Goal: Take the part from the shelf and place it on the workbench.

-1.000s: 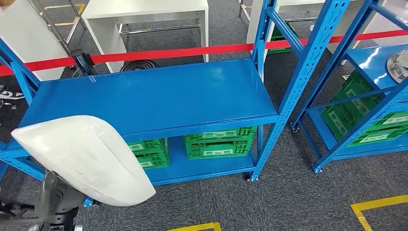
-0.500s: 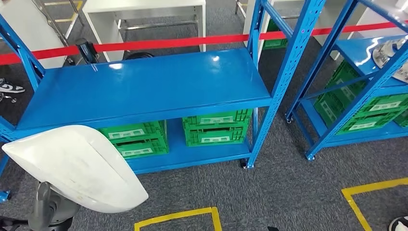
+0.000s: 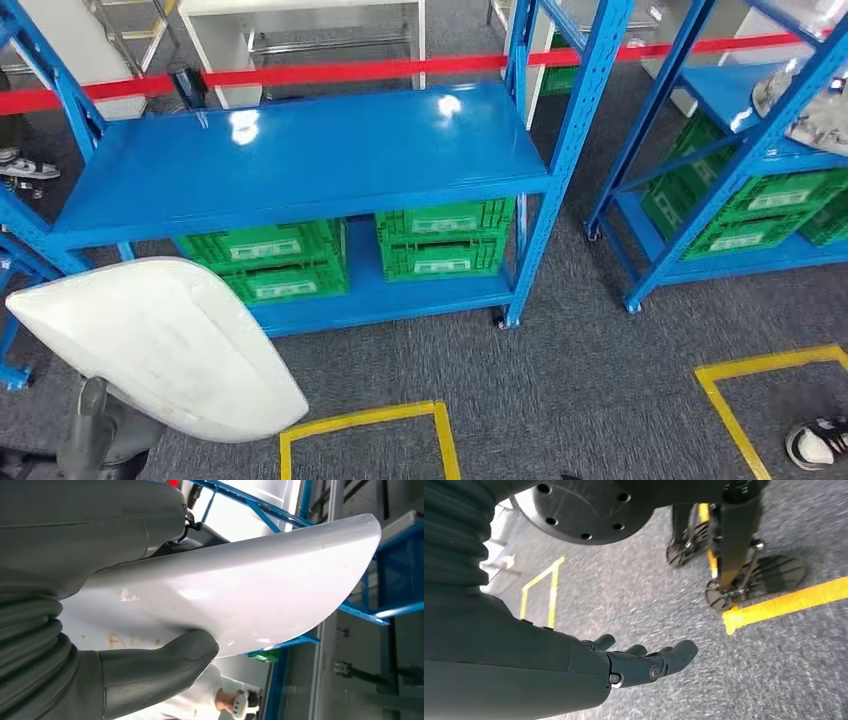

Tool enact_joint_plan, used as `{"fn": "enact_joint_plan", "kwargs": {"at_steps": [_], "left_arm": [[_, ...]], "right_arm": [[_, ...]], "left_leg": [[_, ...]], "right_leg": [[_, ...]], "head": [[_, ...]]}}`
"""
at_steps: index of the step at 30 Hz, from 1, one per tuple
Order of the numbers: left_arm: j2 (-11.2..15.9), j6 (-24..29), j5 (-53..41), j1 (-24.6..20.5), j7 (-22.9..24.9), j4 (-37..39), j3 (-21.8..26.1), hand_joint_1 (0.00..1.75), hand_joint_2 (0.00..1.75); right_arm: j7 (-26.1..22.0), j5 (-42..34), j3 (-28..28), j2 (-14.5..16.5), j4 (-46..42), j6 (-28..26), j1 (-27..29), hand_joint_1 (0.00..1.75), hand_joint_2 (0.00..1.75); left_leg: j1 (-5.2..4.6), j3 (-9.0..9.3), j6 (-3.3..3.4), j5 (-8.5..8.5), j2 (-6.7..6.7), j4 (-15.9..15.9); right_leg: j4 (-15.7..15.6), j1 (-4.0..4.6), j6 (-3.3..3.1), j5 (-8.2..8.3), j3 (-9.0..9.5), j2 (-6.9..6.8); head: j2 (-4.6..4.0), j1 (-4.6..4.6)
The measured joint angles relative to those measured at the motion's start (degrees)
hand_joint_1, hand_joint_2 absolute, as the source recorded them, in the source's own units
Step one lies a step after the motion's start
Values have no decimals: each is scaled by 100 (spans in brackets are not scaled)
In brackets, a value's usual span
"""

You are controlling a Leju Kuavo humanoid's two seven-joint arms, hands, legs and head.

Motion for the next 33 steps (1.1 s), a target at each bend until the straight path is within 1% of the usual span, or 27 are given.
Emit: {"fn": "enact_joint_plan", "kwargs": {"at_steps": [2, 3, 4, 5, 6, 7, 8, 9, 10, 11, 13, 14, 15, 17, 18, 19, 22, 23, 24, 25, 26, 27, 28, 29, 30, 32, 33], "left_arm": [[4, 1, 1, -8, -12, 15, -41, 175, 175], [5, 1, -3, -14, -13, 20, -60, 175, 175], [5, 1, -6, -21, -14, 24, -79, 175, 175], [5, 1, -10, -27, -14, 28, -91, 175, 175], [5, 1, -17, -27, -14, 34, -100, 175, 175], [5, 1, -24, -27, -14, 44, -106, 175, 175], [5, 2, -33, -27, -13, 57, -109, 175, 175], [5, 2, -41, -29, -11, 70, -113, 175, 175], [5, 2, -47, -35, -9, 80, -120, 175, 175], [4, 2, -54, -46, -6, 86, -136, 175, 175], [-8, 12, -88, -75, 3, 85, -184, 175, 175], [-18, 30, -117, -88, 8, 80, -206, 175, 175], [-28, 54, -151, -94, 7, 72, -222, 175, 175], [-40, 97, -207, -72, -17, 35, -233, 175, 175], [-41, 106, -221, -40, -34, 5, -234, 175, 175], [-40, 109, -215, -2, -39, -28, -234, 175, 175], [-39, 105, -83, 98, 14, -77, -233, 175, 175], [-38, 96, -30, 125, 20, -73, -233, 175, 175], [-38, 80, 11, 148, 10, -65, -231, 175, 175], [-38, 61, 40, 163, -15, -55, -228, 175, 175], [-38, 41, 61, 172, -44, -46, -225, 175, 175], [-40, 26, 72, 172, -64, -42, -221, 175, 175], [-43, 16, 73, 170, -76, -44, -219, 175, 175], [-47, 11, 73, 172, -81, -51, -216, 175, 175], [-54, 9, 73, 173, -80, -61, -210, 175, 175], [-70, 8, 72, 186, -78, -86, -189, 175, 175], [-83, 8, 71, 196, -73, -106, -175, 175, 175]], "right_arm": [[-11, -65, -72, -28, 0, -32, 10, 0, 175], [-9, -82, -100, -44, 1, -37, 15, 0, 175], [-8, -93, -123, -56, 1, -38, 22, 0, 175], [-6, -100, -140, -64, 1, -38, 22, 0, 175], [-5, -102, -158, -70, 1, -37, 21, 0, 175], [-5, -104, -170, -74, 1, -36, 20, 0, 175], [-1, -107, -181, -79, 1, -38, 18, 0, 175], [14, -113, -191, -83, 1, -50, 16, 0, 175], [38, -129, -201, -86, 0, -70, 14, 0, 175], [74, -149, -215, -88, 0, -98, 12, 0, 175], [147, -190, -250, -90, -1, -144, 1, 0, 175], [188, -191, -264, -89, -1, -155, -6, 0, 175], [233, -176, -273, -87, -2, -157, -11, 0, 175], [349, -109, -278, -78, -1, -149, -10, 0, 175], [405, -76, -278, -72, -1, -143, -7, 0, 175], [460, -48, -278, -67, 0, -139, -3, 0, 175], [476, -33, -280, -57, 0, -82, 6, 0, 175], [412, -20, -280, -52, 0, -19, 9, 0, 175], [329, 5, -279, -47, 0, 58, 11, 0, 175], [245, 44, -276, -39, 0, 137, 12, 0, 175], [168, 91, -273, -33, 0, 215, 11, 0, 175], [104, 133, -264, -29, 0, 278, 8, 0, 175], [51, 169, -251, -26, 0, 333, 5, 0, 175], [2, 206, -233, -26, 0, 381, 1, 0, 175], [-43, 237, -211, -26, 0, 418, -3, 0, 175], [-108, 295, -170, -26, 0, 477, 3, 0, 175], [-131, 324, -148, -26, 0, 498, 8, 0, 175]], "left_leg": [[-13, -102, 132, 68, 20, -21], [-11, -170, 204, 135, 33, -20], [-5, -252, 265, 211, 48, -26], [-3, -338, 306, 286, 60, -24], [-11, -421, 329, 359, 63, -18], [-23, -510, 338, 431, 68, -7], [-39, -605, 343, 506, 74, 10], [-56, -708, 345, 578, 79, 32], [-71, -815, 343, 644, 82, 57], [-84, -911, 337, 704, 83, 83], [-110, -1049, 305, 805, 85, 132], [-114, -1083, 279, 855, 90, 144], [-114, -1100, 246, 906, 97, 140], [-99, -1115, 176, 985, 101, 123], [-93, -1143, 135, 916, 86, 162], [-85, -1192, 94, 732, 68, 288], [-31, -1391, -16, -102, 38, 1188], [-12, -1407, -43, -202, 38, 1487], [3, -1367, -64, -158, 38, 1664], [17, -1242, -80, -4, 38, 1661], [32, -1022, -93, 169, 38, 1468], [45, -724, -101, 219, 34, 1103], [42, -402, -93, 172, 25, 664], [34, -174, -64, 75, 17, 314], [19, -47, -18, -30, 9, 89], [-2, -95, 116, 6, 16, 23], [-2, -160, 183, 71, 28, 24]], "right_leg": [[-18, -15, 81, 65, -29, 4], [47, -23, 115, -43, -74, 8], [208, -27, 140, -261, -140, 12], [477, -28, 154, -574, -219, 15], [829, -21, 163, -886, -295, 16], [1189, -15, 168, -1090, -350, 17], [1468, -7, 164, -1147, -357, 17], [1595, 2, 148, -1072, -290, 17], [1525, 16, 119, -916, -129, 17], [1256, 37, 76, -772, 133, 17], [408, 89, -27, -786, 766, 12], [72, 112, -64, -859, 970, 12], [-125, 130, -91, -922, 1064, 13], [-202, 123, -137, -846, 1014, 9], [-216, 107, -172, -779, 971, -2], [-234, 87, -207, -704, 915, -13], [-230, 66, -247, -480, 652, -34], [-214, 62, -237, -405, 544, -40], [-189, 55, -221, -331, 432, -46], [-155, 44, -201, -262, 318, -53], [-114, 32, -176, -199, 204, -58], [-68, 23, -144, -142, 108, -62], [-25, 20, -109, -93, 30, -60], [2, 21, -71, -45, -13, -60], [9, 24, -31, 5, -31, -59], [-27, 13, 54, 112, -47, -58], [-10, 3, 92, 73, -81, -51]], "head": [[0, -3], [0, 0], [0, 3], [0, 11], [0, 19], [0, 24], [0, 26], [0, 27], [0, 28], [0, 28], [0, 26], [0, 26], [0, 26], [0, 29], [0, 27], [0, 19], [0, -6], [0, -7], [0, -7], [0, -7], [0, -7], [0, -7], [0, -7], [0, 0], [0, 1], [0, 2], [0, -3]]}}
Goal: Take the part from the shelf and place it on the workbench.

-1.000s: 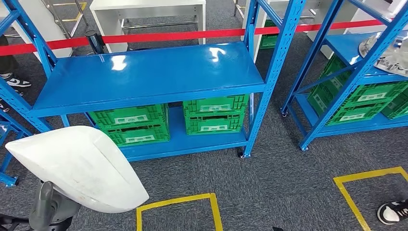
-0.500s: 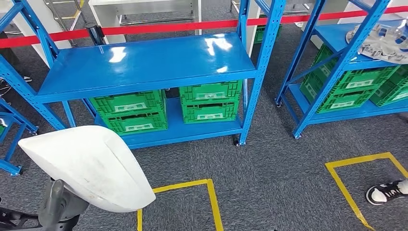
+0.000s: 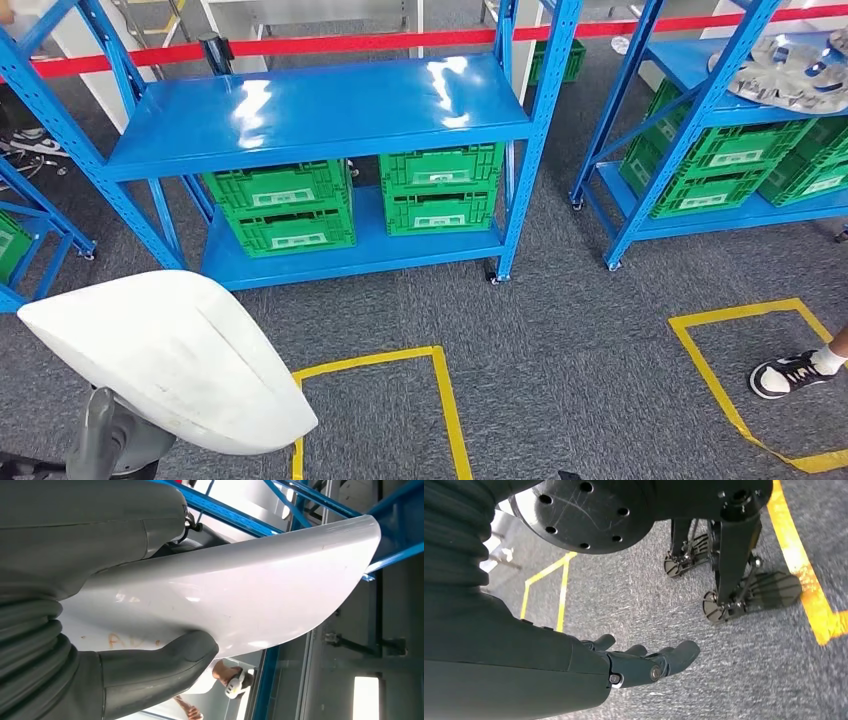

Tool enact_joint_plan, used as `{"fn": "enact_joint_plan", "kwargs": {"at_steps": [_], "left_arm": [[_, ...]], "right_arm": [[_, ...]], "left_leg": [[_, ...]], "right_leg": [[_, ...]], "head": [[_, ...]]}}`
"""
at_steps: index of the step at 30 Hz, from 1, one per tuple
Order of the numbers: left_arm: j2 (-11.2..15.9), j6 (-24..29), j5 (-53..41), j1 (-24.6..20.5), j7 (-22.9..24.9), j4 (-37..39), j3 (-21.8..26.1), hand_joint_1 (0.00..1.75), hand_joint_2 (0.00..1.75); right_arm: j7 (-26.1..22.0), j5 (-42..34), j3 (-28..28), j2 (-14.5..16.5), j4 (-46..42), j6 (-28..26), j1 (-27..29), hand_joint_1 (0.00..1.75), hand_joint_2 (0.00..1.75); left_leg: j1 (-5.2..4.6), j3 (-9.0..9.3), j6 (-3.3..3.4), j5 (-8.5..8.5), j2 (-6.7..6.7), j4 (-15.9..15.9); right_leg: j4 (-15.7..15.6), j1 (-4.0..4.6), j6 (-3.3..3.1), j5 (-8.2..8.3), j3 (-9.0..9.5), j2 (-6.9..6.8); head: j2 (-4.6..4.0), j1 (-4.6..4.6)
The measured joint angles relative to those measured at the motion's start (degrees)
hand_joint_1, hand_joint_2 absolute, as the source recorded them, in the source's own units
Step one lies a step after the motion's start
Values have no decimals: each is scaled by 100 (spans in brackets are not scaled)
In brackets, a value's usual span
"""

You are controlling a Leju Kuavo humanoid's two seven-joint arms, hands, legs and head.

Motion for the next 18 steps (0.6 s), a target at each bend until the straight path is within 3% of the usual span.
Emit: {"fn": "enact_joint_plan", "kwargs": {"at_steps": [1, 2, 4, 5, 6, 7, 8, 9, 11, 12, 13, 15, 16, 18], "left_arm": [[-15, 1, -1, 18, 4, -29, 15, 175, 175], [-35, 1, -3, 43, 15, -66, 31, 175, 175], [-82, 3, -5, 119, 57, -148, 69, 175, 175], [-103, 3, -6, 159, 87, -181, 85, 175, 175], [-120, 5, -6, 197, 112, -209, 98, 175, 175], [-136, 8, -6, 225, 135, -234, 109, 175, 175], [-150, 10, -5, 243, 157, -257, 120, 175, 175], [-162, 12, -6, 253, 174, -280, 132, 175, 175], [-178, 13, -5, 254, 194, -322, 162, 175, 175], [-182, 14, -4, 253, 196, -340, 179, 175, 175], [-185, 14, -2, 254, 195, -354, 200, 175, 175], [-182, 15, 4, 264, 188, -370, 248, 175, 175], [-174, 15, 7, 276, 185, -375, 271, 175, 175], [-147, 12, 9, 297, 180, -374, 309, 175, 175]], "right_arm": [[-13, 30, 24, -1, 0, 12, 6, 0, 175], [-15, 51, 49, -1, 0, 10, 12, 0, 175], [16, 71, 83, -3, 0, -15, 9, 0, 175], [42, 72, 91, -4, 0, -32, 8, 0, 175], [69, 72, 97, -9, 0, -49, 5, 0, 175], [94, 71, 103, -15, 0, -66, 4, 0, 175], [115, 68, 108, -24, 0, -80, 3, 0, 175], [129, 61, 112, -37, -1, -96, -1, 0, 175], [137, 35, 113, -64, -4, -108, -17, 0, 175], [135, 18, 113, -76, -6, -113, -27, 0, 175], [134, 2, 112, -85, -7, -116, -35, 0, 175], [138, -21, 111, -93, -6, -137, -37, 0, 175], [148, -31, 111, -97, -6, -156, -37, 0, 175], [178, -52, 111, -105, -6, -204, -34, 0, 175]], "left_leg": [[4, -80, 60, 79, 12, -6], [11, -172, 105, 166, 22, -12], [-3, -356, 143, 324, 31, -3], [-12, -451, 147, 402, 34, 10], [-22, -552, 146, 478, 37, 28], [-29, -654, 140, 548, 37, 51], [-34, -761, 131, 614, 36, 78], [-34, -851, 117, 673, 36, 109], [-45, -963, 64, 774, 35, 155], [-45, -980, 30, 823, 40, 158], [-44, -987, -8, 874, 45, 144], [-32, -1020, -81, 920, 43, 123], [-29, -1066, -117, 806, 31, 181], [-13, -1200, -189, 265, 7, 608]], "right_leg": [[91, -9, 33, -157, -50, 9], [294, -15, 58, -429, -118, 18], [978, -14, 89, -1069, -249, 29], [1322, -13, 96, -1230, -278, 30], [1551, -10, 93, -1235, -249, 31], [1596, -6, 81, -1118, -138, 32], [1437, 1, 58, -959, 75, 34], [1091, 13, 24, -857, 387, 37], [236, 54, -49, -928, 1004, 47], [-39, 75, -80, -1006, 1170, 52], [-168, 93, -107, -1043, 1215, 55], [-194, 82, -179, -932, 1121, 42], [-209, 68, -223, -853, 1053, 29], [-224, 47, -286, -685, 875, 1]], "head": [[0, 4], [0, 11], [0, 27], [0, 31], [0, 32], [0, 33], [0, 35], [0, 36], [0, 43], [0, 48], [0, 54], [0, 56], [0, 52], [0, 41]]}}
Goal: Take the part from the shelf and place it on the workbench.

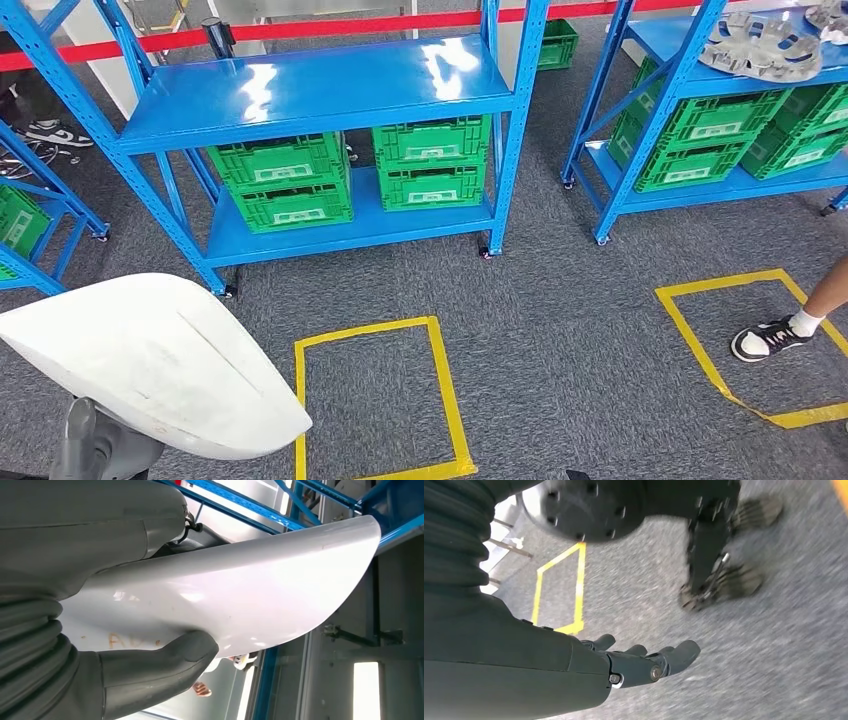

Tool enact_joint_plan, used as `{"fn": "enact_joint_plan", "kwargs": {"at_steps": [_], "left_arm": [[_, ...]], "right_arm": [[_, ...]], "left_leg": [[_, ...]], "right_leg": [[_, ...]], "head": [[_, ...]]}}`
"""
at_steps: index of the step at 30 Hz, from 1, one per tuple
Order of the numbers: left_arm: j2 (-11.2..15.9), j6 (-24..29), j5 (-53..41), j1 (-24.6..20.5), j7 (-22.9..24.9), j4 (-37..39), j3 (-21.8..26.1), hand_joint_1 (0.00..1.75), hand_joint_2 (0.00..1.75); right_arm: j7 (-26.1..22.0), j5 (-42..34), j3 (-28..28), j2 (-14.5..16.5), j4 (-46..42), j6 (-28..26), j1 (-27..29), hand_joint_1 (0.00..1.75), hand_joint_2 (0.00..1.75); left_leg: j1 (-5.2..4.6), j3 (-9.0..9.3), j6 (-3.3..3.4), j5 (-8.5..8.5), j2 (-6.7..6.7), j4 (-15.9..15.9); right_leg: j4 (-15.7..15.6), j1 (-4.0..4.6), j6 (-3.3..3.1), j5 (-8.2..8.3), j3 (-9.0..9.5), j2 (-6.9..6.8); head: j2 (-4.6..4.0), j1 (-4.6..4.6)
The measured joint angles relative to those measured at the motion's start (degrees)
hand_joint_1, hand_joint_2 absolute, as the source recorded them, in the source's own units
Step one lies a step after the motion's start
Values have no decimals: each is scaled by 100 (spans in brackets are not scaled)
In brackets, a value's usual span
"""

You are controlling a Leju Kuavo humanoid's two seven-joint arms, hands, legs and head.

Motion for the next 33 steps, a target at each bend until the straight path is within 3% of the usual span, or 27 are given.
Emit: {"fn": "enact_joint_plan", "kwargs": {"at_steps": [1, 2, 3, 4, 5, 6, 7, 9, 10, 12, 13, 14, 15, 17, 18, 19, 20, 21, 22, 24, 25, 27, 28, 29, 32, 33], "left_arm": [[15, -3, -1, 6, -3, 6, 15, 175, 175], [32, -5, -3, 9, -8, 18, 31, 175, 175], [52, -8, -7, 11, -21, 33, 43, 175, 175], [74, -12, -12, 11, -39, 51, 51, 175, 175], [99, -15, -16, 11, -60, 69, 57, 175, 175], [124, -18, -21, 8, -77, 83, 58, 175, 175], [151, -21, -25, -2, -87, 94, 58, 175, 175], [208, -23, -39, -29, -109, 110, 58, 175, 175], [240, -23, -45, -40, -127, 121, 58, 175, 175], [294, -23, -51, -49, -162, 149, 57, 175, 175], [313, -23, -51, -60, -174, 164, 56, 175, 175], [324, -22, -51, -77, -181, 178, 52, 175, 175], [331, -19, -51, -101, -186, 192, 44, 175, 175], [348, 0, -64, -139, -205, 224, 16, 175, 175], [361, 15, -80, -147, -226, 242, 1, 175, 175], [382, 30, -98, -149, -256, 259, -14, 175, 175], [405, 40, -113, -145, -287, 274, -28, 175, 175], [423, 46, -122, -139, -316, 286, -39, 175, 175], [437, 48, -126, -134, -341, 293, -47, 175, 175], [446, 49, -126, -130, -373, 299, -54, 175, 175], [446, 49, -127, -129, -382, 301, -57, 175, 175], [446, 53, -136, -124, -386, 311, -68, 175, 175], [448, 56, -148, -120, -386, 320, -74, 175, 175], [451, 61, -161, -115, -386, 331, -79, 175, 175], [461, 69, -188, -107, -396, 371, -83, 175, 175], [461, 69, -190, -100, -402, 384, -83, 175, 175]], "right_arm": [[22, -12, 0, -4, 0, -15, 3, 0, 175], [38, -23, 0, -7, 1, -23, 6, 0, 175], [52, -36, 0, -7, 1, -22, 8, 0, 175], [57, -51, 0, -7, 1, -21, 9, 0, 175], [53, -64, 0, -6, 2, -20, 10, 0, 175], [46, -76, 0, -5, 2, -20, 9, 0, 175], [39, -86, -1, -4, 2, -21, 8, 0, 175], [14, -110, -2, -2, 2, -21, 8, 0, 175], [-1, -127, -4, -1, 2, -15, 11, 0, 175], [-22, -145, -7, 5, 2, 3, 30, 0, 175], [-8, -131, -8, 9, 2, 10, 41, 0, 175], [19, -103, -8, 16, 3, 14, 55, 0, 175], [50, -68, -9, 23, 5, 14, 64, 0, 175], [87, -20, -9, 39, 9, 12, 71, 0, 175], [83, -14, -9, 44, 10, 12, 71, 0, 175], [75, -10, -9, 46, 10, 14, 71, 0, 175], [69, 0, -9, 48, 10, 17, 71, 0, 175], [69, 12, -9, 48, 10, 20, 71, 0, 175], [72, 25, -8, 47, 10, 21, 69, 0, 175], [72, 33, -7, 46, 10, 15, 65, 0, 175], [67, 31, -7, 46, 10, 12, 64, 0, 175], [62, 32, -7, 48, 12, 2, 70, 0, 175], [62, 37, -7, 49, 14, -3, 71, 0, 175], [62, 44, -7, 48, 15, -8, 73, 0, 175], [41, 61, -7, 37, 17, -8, 78, 0, 175], [18, 64, -7, 33, 17, -2, 79, 0, 175]], "left_leg": [[6, -69, -30, -302, -2, 347], [13, -113, -53, -500, -2, 710], [17, -104, -67, -544, -2, 985], [20, -20, -73, -451, -2, 1100], [21, 160, -71, -285, -1, 1019], [23, 443, -64, -144, -2, 734], [19, 784, -51, -136, -5, 303], [0, 1294, 14, -320, -16, -465], [-17, 1385, 62, -403, -19, -652], [-27, 1320, 179, -336, -3, -699], [-23, 1263, 240, -271, 10, -699], [-13, 1190, 294, -194, 24, -706], [-6, 1104, 330, -115, 34, -708], [-14, 912, 353, 40, 39, -694], [-18, 812, 348, 114, 42, -676], [-21, 707, 338, 184, 47, -648], [-21, 596, 325, 248, 52, -611], [-20, 479, 308, 307, 53, -567], [-21, 378, 286, 358, 55, -523], [-30, 259, 226, 453, 61, -464], [-29, 237, 192, 506, 67, -463], [-19, 217, 121, 600, 68, -485], [-12, 182, 89, 550, 56, -456], [-5, 131, 59, 392, 41, -346], [22, -78, -17, -420, 13, 561], [29, -105, -36, -554, 13, 883]], "right_leg": [[6, 0, -12, 77, -101, -3], [18, 1, -12, 156, -204, -6], [37, 1, -5, 234, -315, -9], [63, -1, 5, 310, -430, -12], [94, -4, 18, 380, -542, -15], [129, -7, 36, 445, -647, -16], [163, -5, 60, 502, -733, -13], [208, 6, 116, 608, -823, -8], [204, 11, 151, 665, -837, -6], [180, 0, 227, 746, -853, 0], [231, -8, 266, 658, -888, 11], [381, -17, 299, 448, -945, 22], [650, -25, 326, 135, -1020, 33], [1371, -27, 364, -439, -1160, 42], [1669, -27, 373, -531, -1174, 43], [1827, -27, 375, -475, -1120, 44], [1802, -27, 369, -309, -975, 44], [1585, -27, 354, -141, -732, 46], [1201, -24, 327, -94, -409, 50], [372, 0, 258, -250, 160, 62], [132, 18, 223, -348, 287, 66], [31, 24, 153, -303, 254, 56], [19, 15, 105, -240, 207, 43], [5, 3, 58, -170, 150, 27], [18, 0, -13, 39, -109, -1], [37, 2, -10, 108, -216, -4]], "head": [[0, -4], [0, -7], [0, -7], [0, -8], [0, -8], [0, -9], [0, -11], [0, -6], [0, -4], [0, -3], [0, -3], [0, -1], [0, 3], [0, 9], [0, 10], [0, 12], [0, 14], [0, 16], [0, 20], [0, 22], [0, 25], [0, 27], [0, 25], [0, 14], [0, -22], [0, -24]]}}
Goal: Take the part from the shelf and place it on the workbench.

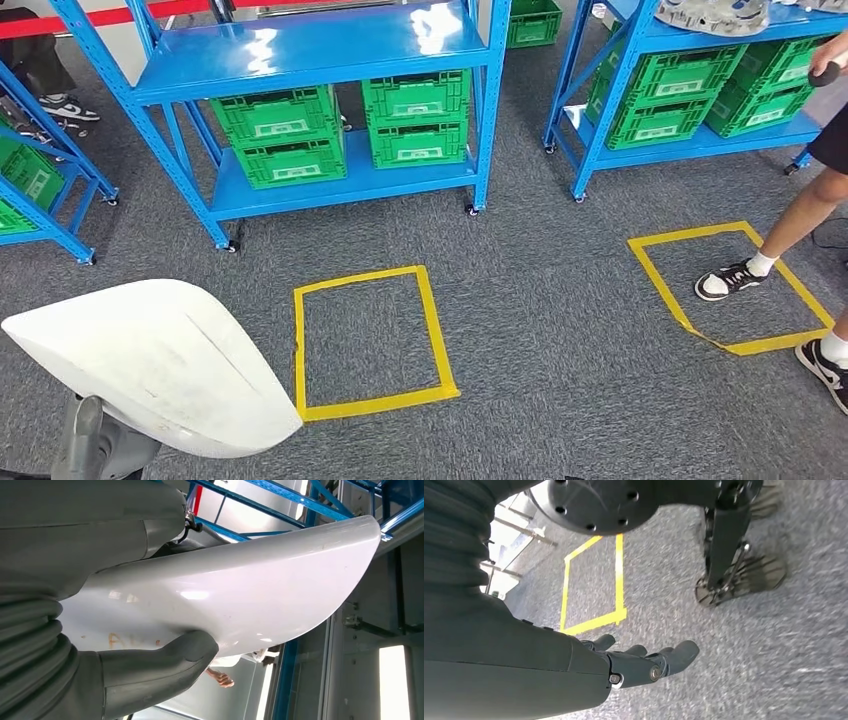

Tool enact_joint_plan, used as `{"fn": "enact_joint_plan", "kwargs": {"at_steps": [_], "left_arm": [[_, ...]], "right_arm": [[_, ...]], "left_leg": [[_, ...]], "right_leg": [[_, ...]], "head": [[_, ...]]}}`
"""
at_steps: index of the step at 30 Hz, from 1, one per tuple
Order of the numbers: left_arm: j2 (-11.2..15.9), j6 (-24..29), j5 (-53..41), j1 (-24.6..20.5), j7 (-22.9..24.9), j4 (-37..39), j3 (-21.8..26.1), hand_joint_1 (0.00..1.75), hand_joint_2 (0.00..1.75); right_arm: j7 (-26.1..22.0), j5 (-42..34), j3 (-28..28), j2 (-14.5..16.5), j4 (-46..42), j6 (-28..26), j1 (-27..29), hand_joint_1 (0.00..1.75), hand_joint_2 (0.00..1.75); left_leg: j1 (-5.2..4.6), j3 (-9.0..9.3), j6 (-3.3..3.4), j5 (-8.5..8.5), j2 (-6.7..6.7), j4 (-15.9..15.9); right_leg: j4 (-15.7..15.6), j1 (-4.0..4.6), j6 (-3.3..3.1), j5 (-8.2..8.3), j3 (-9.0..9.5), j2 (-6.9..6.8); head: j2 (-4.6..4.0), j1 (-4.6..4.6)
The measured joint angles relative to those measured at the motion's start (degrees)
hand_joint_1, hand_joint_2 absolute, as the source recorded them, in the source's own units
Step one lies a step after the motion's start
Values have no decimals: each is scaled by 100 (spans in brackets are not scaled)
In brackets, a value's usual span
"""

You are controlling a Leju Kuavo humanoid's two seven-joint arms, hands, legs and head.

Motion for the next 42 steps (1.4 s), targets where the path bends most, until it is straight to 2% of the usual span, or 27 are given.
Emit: {"fn": "enact_joint_plan", "kwargs": {"at_steps": [1, 2, 4, 6, 8, 10, 11, 12, 14, 15, 16, 17, 18, 20, 21, 22, 24, 26, 27, 29, 31, 32, 33, 35, 37, 40, 42], "left_arm": [[-1, 1, -1, 10, -4, 8, -1, 175, 175], [-3, 4, -6, 19, -9, 13, -2, 175, 175], [-16, 20, -50, 30, -18, 5, -5, 175, 175], [-56, 36, -136, 35, -50, -19, -8, 175, 175], [-116, 32, -175, 37, -90, -41, -9, 175, 175], [-189, 19, -153, 27, -91, -60, -9, 175, 175], [-231, 15, -140, 16, -80, -73, -8, 175, 175], [-273, 13, -132, 3, -69, -87, -8, 175, 175], [-339, 13, -121, -16, -47, -106, -7, 175, 175], [-358, 13, -116, -19, -29, -107, -5, 175, 175], [-366, 13, -109, -25, -6, -107, -3, 175, 175], [-369, 13, -102, -34, 20, -107, -1, 175, 175], [-370, 13, -96, -50, 41, -107, 2, 175, 175], [-372, 13, -95, -106, 94, -106, 4, 175, 175], [-375, 14, -107, -144, 130, -103, 5, 175, 175], [-381, 18, -124, -187, 170, -99, 4, 175, 175], [-401, 33, -163, -263, 242, -90, -1, 175, 175], [-417, 66, -181, -325, 287, -84, -8, 175, 175], [-422, 84, -188, -364, 305, -82, -15, 175, 175], [-429, 124, -201, -436, 327, -73, -37, 175, 175], [-433, 162, -199, -466, 349, -49, -57, 175, 175], [-433, 178, -193, -474, 365, -36, -63, 175, 175], [-433, 188, -190, -488, 385, -27, -68, 175, 175], [-433, 199, -223, -544, 414, -31, -83, 175, 175], [-432, 209, -303, -605, 427, -50, -101, 175, 175], [-416, 243, -433, -639, 434, -75, -112, 175, 175], [-408, 264, -504, -657, 408, -94, -112, 175, 175]], "right_arm": [[-30, 3, 0, -2, 0, 8, 0, 0, 175], [-62, 7, 1, -3, 0, 21, 0, 0, 175], [-139, 26, 3, -3, 0, 60, 1, 0, 175], [-227, 69, 12, -3, 0, 98, 0, 0, 175], [-262, 104, 25, -3, 0, 107, -3, 0, 175], [-247, 130, 43, -5, 0, 95, -4, 0, 175], [-239, 144, 52, -6, 0, 89, -4, 0, 175], [-239, 156, 61, -7, 0, 87, -3, 0, 175], [-241, 164, 70, -7, 0, 92, -3, 0, 175], [-245, 164, 74, -6, 0, 95, -3, 0, 175], [-253, 163, 80, -5, 0, 102, -3, 0, 175], [-264, 163, 89, -5, 0, 107, -3, 0, 175], [-278, 163, 98, -5, 0, 115, -4, 0, 175], [-309, 156, 110, -7, 0, 127, -7, 0, 175], [-323, 146, 112, -5, 0, 131, -9, 0, 175], [-332, 132, 113, -4, 0, 131, -11, 0, 175], [-339, 86, 114, 7, 0, 122, -20, 0, 175], [-341, 10, 113, 26, 0, 97, -35, 0, 175], [-341, -35, 110, 35, 0, 83, -39, 0, 175], [-310, -97, 103, 38, 0, 43, -40, 0, 175], [-228, -124, 100, 43, 0, -4, -38, 0, 175], [-184, -139, 97, 52, 0, -21, -38, 0, 175], [-155, -161, 92, 67, 0, -32, -39, 0, 175], [-125, -200, 72, 103, 1, -56, -44, 0, 175], [-86, -222, 49, 132, 2, -96, -48, 0, 175], [26, -234, 20, 157, 2, -141, -67, 0, 175], [99, -233, 5, 167, 2, -175, -76, 0, 175]], "left_leg": [[4, 37, -11, 10, 0, 187], [8, 156, -15, 132, 0, 196], [12, 666, 3, 396, 0, -361], [-9, 1238, 53, 310, -2, -1191], [-38, 1434, 123, 170, -9, -1571], [-31, 1376, 219, 234, -21, -1586], [-25, 1343, 273, 281, -32, -1594], [-16, 1303, 315, 332, -44, -1602], [-19, 1195, 351, 420, -90, -1590], [-22, 1144, 349, 462, -122, -1576], [-25, 1091, 341, 501, -165, -1556], [-25, 1042, 328, 533, -218, -1531], [-24, 1001, 311, 560, -276, -1505], [-24, 920, 270, 593, -384, -1454], [-24, 885, 242, 608, -433, -1434], [-20, 855, 211, 625, -478, -1425], [-12, 805, 136, 667, -576, -1441], [-13, 739, 77, 614, -472, -1369], [-16, 648, 50, 490, -350, -1190], [-5, 340, -4, 97, -122, -499], [14, 87, -51, -132, -70, 114], [21, 99, -63, -89, -53, 141], [27, 232, -67, 58, -16, -81], [20, 663, -47, 399, 190, -877], [-5, 888, 30, 549, 328, -1368], [-24, 850, 159, 594, 180, -1425], [-1, 844, 238, 651, 55, -1452]], "right_leg": [[25, 1, 8, 69, -106, -1], [53, 0, 22, 132, -214, -1], [113, -5, 63, 238, -401, -1], [167, 4, 126, 329, -522, -2], [177, 2, 196, 418, -554, -12], [192, -17, 269, 439, -571, -15], [300, -24, 304, 342, -614, -4], [523, -28, 335, 165, -699, 13], [1267, -34, 377, -317, -957, 38], [1599, -34, 389, -487, -1055, 41], [1765, -33, 391, -558, -1064, 44], [1689, -32, 383, -515, -952, 55], [1384, -33, 367, -385, -724, 91], [553, -34, 312, -150, -199, 295], [274, -33, 287, -98, -39, 375], [143, -27, 265, -99, 27, 419], [112, -18, 219, -84, 29, 322], [59, -35, 136, -43, 38, 190], [32, -48, 97, -23, 38, 118], [27, -45, 58, -9, 17, -24], [49, -43, 55, -7, -13, -172], [61, -43, 57, -8, -24, -243], [76, -44, 61, -10, -30, -314], [115, -34, 90, -26, -34, -446], [149, -8, 149, -42, -33, -554], [156, -15, 259, -46, -16, -652], [369, -42, 333, -224, -93, -412]], "head": [[0, -1], [0, -2], [0, -2], [0, 0], [0, -1], [0, -6], [0, -2], [0, 1], [0, 10], [0, 11], [0, 11], [0, 11], [0, 11], [0, 9], [0, 9], [0, 8], [0, 9], [0, -1], [0, -10], [0, -27], [0, -28], [0, -28], [0, -28], [0, -29], [0, -20], [0, -13], [0, 0]]}}
